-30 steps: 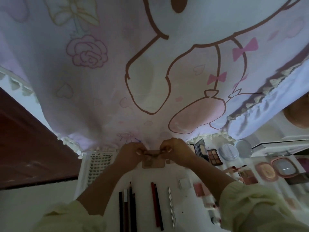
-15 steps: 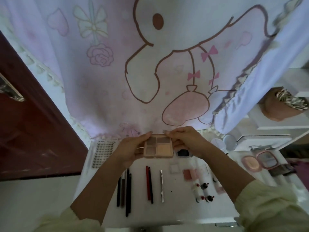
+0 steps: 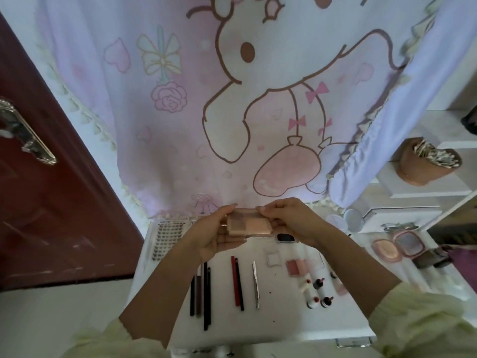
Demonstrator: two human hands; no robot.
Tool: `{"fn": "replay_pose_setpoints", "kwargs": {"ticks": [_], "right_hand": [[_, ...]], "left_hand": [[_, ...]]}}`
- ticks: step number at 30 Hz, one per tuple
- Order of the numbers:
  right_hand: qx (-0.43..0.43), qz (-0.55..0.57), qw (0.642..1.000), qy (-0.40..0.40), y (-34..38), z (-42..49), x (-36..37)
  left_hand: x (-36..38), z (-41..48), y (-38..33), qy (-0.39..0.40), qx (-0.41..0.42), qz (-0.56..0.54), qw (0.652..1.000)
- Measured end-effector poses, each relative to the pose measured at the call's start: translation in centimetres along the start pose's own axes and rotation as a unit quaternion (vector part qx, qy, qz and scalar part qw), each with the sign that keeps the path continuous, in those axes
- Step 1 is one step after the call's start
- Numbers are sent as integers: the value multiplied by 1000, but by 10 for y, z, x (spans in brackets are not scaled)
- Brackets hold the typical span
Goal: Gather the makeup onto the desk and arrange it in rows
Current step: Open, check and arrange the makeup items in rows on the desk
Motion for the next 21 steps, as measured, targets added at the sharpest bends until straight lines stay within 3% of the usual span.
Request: {"fn": "replay_pose_setpoints", "kwargs": {"ticks": [6,13,18,21], "right_hand": [[-19,16,998,-66,8,7,14],[-70,-94,985,-125,20,13,34],[-117,-152,975,-115,30,17,39],[-161,-254,946,-124,40,15,40]], "left_hand": [[-9,-12,5,76,-35,-125,989],[-5,-12,7,124,-37,-175,976],[-10,-11,-4,147,-15,-210,966],[-13,-11,-9,147,-2,-200,969]]}}
Point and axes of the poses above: each hand's wrist, its own z-axis towards the middle knuckle, its own x-axis out of the palm, y = z × x, the point moved 4 cm from there along z, towards the middle knuckle, and after that the axes turned 7 degrees about -z, right-handed, at the moved point
